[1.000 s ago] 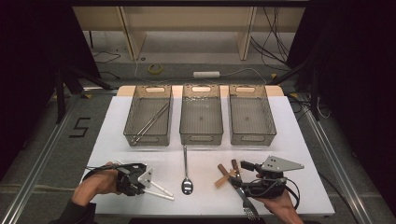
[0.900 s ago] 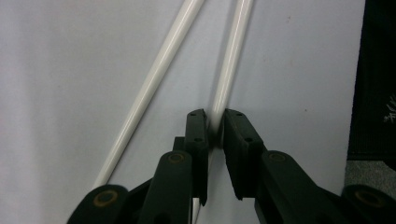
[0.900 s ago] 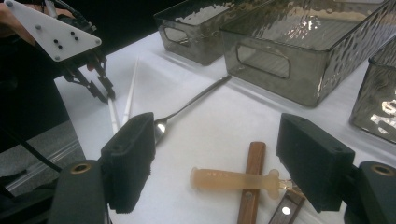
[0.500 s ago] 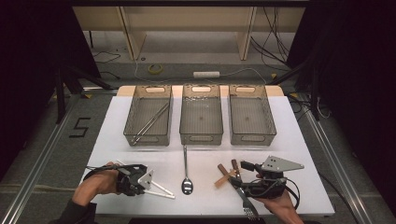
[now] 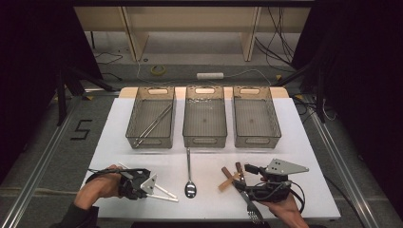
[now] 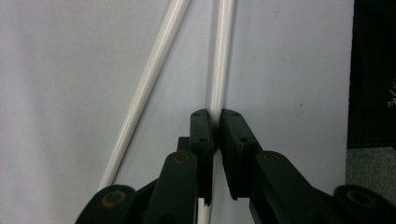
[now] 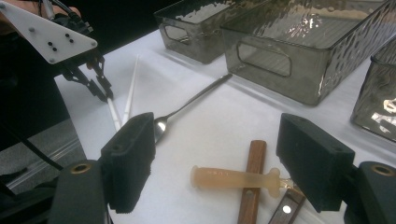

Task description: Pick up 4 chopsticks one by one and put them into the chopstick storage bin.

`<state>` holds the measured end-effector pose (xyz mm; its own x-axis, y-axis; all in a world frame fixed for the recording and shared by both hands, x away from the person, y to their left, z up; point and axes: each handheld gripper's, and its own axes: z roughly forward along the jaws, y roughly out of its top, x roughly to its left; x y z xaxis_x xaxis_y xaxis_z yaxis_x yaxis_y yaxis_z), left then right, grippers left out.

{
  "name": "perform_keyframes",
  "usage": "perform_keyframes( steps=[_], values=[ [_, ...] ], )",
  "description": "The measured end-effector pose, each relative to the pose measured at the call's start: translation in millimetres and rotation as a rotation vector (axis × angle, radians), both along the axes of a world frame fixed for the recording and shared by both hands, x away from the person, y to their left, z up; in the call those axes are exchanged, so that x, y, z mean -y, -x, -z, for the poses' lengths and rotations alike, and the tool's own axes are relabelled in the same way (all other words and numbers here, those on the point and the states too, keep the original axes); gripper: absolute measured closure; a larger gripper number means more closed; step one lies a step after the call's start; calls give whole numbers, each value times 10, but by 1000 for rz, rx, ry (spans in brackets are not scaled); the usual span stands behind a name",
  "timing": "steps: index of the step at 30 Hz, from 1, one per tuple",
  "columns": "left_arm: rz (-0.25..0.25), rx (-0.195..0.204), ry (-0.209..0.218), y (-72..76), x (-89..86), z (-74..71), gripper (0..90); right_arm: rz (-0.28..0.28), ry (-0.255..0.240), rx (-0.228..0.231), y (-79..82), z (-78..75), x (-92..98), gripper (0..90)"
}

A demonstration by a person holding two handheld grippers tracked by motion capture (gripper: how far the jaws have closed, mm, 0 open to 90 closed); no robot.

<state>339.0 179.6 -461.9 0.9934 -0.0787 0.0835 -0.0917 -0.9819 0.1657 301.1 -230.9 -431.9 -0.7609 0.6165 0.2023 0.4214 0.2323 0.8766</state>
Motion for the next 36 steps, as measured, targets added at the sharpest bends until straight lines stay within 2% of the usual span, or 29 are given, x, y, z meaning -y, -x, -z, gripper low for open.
perform_keyframes(
  steps=[11, 21, 23, 24, 27, 29, 33, 36],
  values=[
    [37, 10, -7, 6, -3, -5, 839, -1, 1, 0, 1, 1, -1, 292],
    [29, 1, 6, 17, -33, -20, 841, -1, 2, 1, 2, 0, 0, 292],
    [23, -16, 12, 22, -31, -53, 842, 0, 3, 0, 0, 1, 1, 292],
    [26, -5, 9, 25, -23, -70, 842, 0, 3, 0, 0, 1, 0, 292],
    [14, -13, 45, 30, -7, -133, 842, 1, 3, -3, 0, 1, -3, 292],
    [-13, -26, 66, 31, -4, -171, 842, 1, 3, 0, 0, 1, -1, 292],
    [-72, -20, 124, 14, 15, -267, 841, 1, 2, -2, -8, 3, 7, 292],
    [-132, 7, 178, 1, 54, -365, 841, 0, 2, -1, -7, 1, 6, 292]
  ],
)
